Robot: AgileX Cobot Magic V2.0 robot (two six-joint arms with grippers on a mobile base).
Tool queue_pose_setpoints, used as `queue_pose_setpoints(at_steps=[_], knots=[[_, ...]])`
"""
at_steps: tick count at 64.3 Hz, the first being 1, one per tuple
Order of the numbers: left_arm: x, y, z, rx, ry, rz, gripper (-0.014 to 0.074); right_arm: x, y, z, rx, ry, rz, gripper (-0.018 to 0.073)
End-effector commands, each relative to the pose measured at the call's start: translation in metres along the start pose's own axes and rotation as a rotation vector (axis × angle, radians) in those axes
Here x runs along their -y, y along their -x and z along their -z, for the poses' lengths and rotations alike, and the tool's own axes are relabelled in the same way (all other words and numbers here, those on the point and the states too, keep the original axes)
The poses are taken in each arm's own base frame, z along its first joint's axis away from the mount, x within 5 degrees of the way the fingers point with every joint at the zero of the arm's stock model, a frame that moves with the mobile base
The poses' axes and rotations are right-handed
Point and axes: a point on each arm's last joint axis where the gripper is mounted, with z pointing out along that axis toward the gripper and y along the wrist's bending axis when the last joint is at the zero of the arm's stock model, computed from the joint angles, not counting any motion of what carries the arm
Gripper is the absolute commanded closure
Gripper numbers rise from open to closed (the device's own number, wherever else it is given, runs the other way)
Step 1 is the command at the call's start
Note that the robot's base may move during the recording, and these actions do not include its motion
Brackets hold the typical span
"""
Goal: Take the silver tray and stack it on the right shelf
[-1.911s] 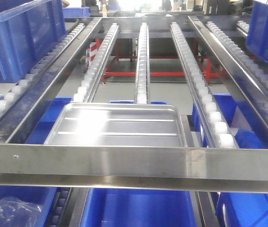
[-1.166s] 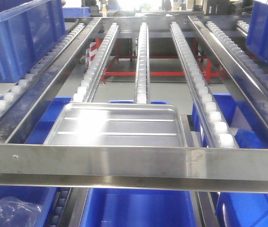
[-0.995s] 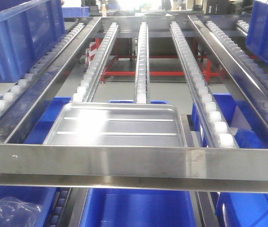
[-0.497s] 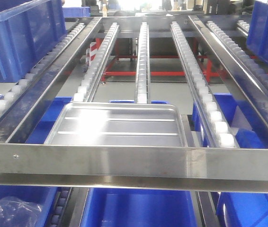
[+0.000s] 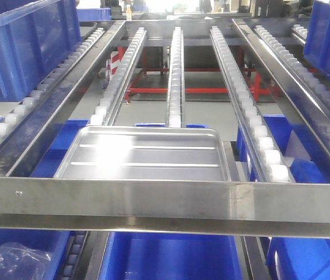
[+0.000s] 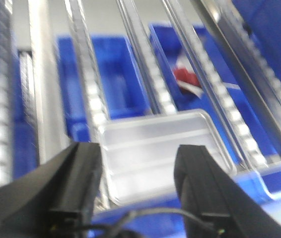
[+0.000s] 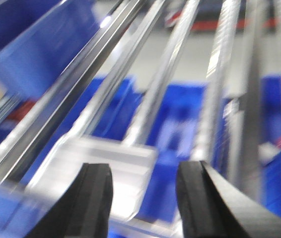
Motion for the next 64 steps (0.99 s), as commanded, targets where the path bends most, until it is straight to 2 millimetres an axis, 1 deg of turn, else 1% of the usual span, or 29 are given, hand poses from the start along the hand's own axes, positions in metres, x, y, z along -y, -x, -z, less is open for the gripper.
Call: queue_pose_setpoints(at_steps=[1, 7, 11, 15, 22, 28, 35, 40, 45, 48, 53, 59, 64], knots=[[0.006, 0.014, -0.007, 0.059, -0.044, 0.057, 0.0309, -0.011, 0.012, -0.017, 0.028, 0.070, -0.007, 0.0138], [0.003, 0.012, -0.024, 0.015, -0.036, 0.068, 0.0309, -0.016, 0.008, -0.042, -0.006, 0.092, -0.001, 0.0138], [0.002, 0.009, -0.036, -0.020, -0.033, 0.084, 0.0309, -0.019, 0.009, -0.056, -0.026, 0.098, -0.011, 0.0138], [0.001, 0.005, -0.047, -0.064, -0.038, 0.108, 0.0309, -0.023, 0.008, -0.071, -0.112, 0.101, -0.014, 0.0139], [0.001, 0.003, -0.062, -0.171, -0.049, 0.111, 0.0309, -0.031, 0.016, -0.097, -0.279, 0.095, -0.006, 0.0143], [0.002, 0.009, -0.074, -0.238, -0.055, 0.106, 0.0310, -0.036, 0.023, -0.121, -0.384, 0.085, -0.007, 0.0143], [0.000, 0.017, -0.094, -0.307, -0.040, 0.141, 0.0311, -0.039, 0.026, -0.152, -0.490, 0.058, -0.027, 0.0143], [-0.004, 0.018, -0.110, -0.378, -0.005, 0.158, 0.0311, -0.037, 0.021, -0.175, -0.578, 0.006, -0.003, 0.0143], [-0.010, 0.018, -0.127, -0.460, 0.059, 0.167, 0.0311, -0.032, 0.017, -0.192, -0.656, -0.074, 0.004, 0.0143], [-0.012, 0.018, -0.137, -0.498, 0.087, 0.163, 0.0311, -0.028, 0.015, -0.202, -0.679, -0.130, 0.005, 0.0143], [-0.007, 0.017, -0.154, -0.543, 0.122, 0.138, 0.0311, -0.024, 0.010, -0.213, -0.686, -0.181, -0.023, 0.0143], [0.005, 0.015, -0.174, -0.571, 0.147, 0.074, 0.0311, -0.023, 0.002, -0.223, -0.686, -0.191, -0.051, 0.0143], [0.014, 0.012, -0.188, -0.581, 0.165, 0.054, 0.0311, -0.022, -0.005, -0.231, -0.702, -0.195, -0.051, 0.0143]])
